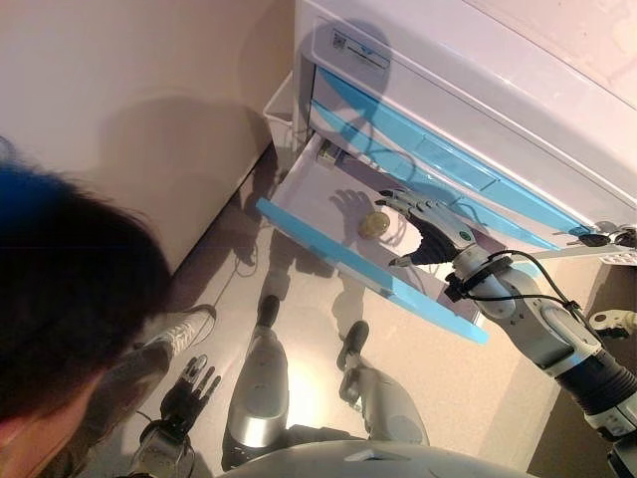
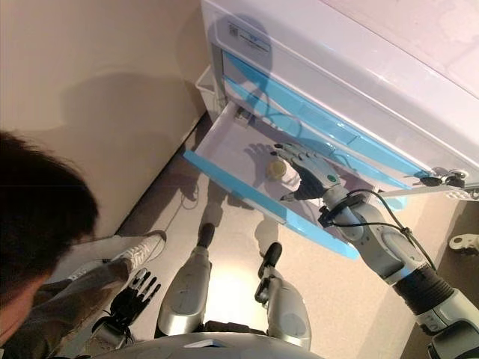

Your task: Open the drawer and pick up the medicine

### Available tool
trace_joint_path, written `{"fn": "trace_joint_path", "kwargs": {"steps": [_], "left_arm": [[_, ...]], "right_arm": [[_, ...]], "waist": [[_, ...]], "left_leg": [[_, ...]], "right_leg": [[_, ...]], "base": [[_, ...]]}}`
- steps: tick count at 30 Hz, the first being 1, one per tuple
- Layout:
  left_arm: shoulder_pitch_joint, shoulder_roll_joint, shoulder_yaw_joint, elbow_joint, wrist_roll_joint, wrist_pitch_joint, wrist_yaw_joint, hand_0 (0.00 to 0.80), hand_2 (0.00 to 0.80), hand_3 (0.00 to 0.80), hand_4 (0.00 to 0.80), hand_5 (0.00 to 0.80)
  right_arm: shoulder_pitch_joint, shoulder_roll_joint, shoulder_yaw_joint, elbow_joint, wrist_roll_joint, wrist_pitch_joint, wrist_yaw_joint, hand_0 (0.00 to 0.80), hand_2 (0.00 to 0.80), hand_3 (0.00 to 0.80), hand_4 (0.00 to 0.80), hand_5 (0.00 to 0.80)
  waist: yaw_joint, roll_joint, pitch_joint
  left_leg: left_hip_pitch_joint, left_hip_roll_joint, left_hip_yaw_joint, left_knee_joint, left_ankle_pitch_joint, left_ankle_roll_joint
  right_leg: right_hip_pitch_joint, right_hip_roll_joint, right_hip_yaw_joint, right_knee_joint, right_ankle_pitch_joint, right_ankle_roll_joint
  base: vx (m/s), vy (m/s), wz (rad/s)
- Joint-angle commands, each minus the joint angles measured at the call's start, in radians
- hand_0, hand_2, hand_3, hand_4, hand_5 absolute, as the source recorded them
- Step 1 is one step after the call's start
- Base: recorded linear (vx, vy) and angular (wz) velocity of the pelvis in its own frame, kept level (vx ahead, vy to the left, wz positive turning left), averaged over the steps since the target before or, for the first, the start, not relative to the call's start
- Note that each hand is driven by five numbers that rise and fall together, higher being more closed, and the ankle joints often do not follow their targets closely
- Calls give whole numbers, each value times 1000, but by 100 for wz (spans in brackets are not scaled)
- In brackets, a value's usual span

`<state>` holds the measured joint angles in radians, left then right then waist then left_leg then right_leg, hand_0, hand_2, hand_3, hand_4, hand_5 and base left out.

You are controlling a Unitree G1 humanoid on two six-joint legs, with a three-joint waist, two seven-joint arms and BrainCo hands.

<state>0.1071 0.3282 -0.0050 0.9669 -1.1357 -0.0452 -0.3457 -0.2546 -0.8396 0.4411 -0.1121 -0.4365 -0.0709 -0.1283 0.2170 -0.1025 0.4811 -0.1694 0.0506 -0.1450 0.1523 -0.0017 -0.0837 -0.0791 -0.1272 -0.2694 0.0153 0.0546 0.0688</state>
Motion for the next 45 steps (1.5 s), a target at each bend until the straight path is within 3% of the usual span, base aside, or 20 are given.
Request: {"fn": "trace_joint_path", "kwargs": {"steps": [1,18,45], "left_arm": [[32,22,-28,10,27,4,-1,0,0,0,0,0],[31,21,-44,-3,28,25,-5,0,0,0,0,0],[28,42,-48,5,53,41,-10,0,0,0,0,0]], "right_arm": [[-32,-11,32,-20,-30,2,-78,0,0,0,0,0],[-77,43,93,175,-46,-2,-130,0,0,0,0,0],[-207,108,171,353,-57,51,-159,0,0,0,0,0]], "waist": [[0,11,-42],[21,38,-32],[73,36,-25]], "left_leg": [[-44,-32,23,2,-9,44],[-53,-45,4,-1,-4,46],[-58,-53,-34,11,-3,47]], "right_leg": [[14,-4,2,76,-29,49],[8,-13,-18,81,-32,42],[24,-12,-40,80,-31,42]], "base": [[-14,1,4],[0,3,1],[18,-10,3]]}}
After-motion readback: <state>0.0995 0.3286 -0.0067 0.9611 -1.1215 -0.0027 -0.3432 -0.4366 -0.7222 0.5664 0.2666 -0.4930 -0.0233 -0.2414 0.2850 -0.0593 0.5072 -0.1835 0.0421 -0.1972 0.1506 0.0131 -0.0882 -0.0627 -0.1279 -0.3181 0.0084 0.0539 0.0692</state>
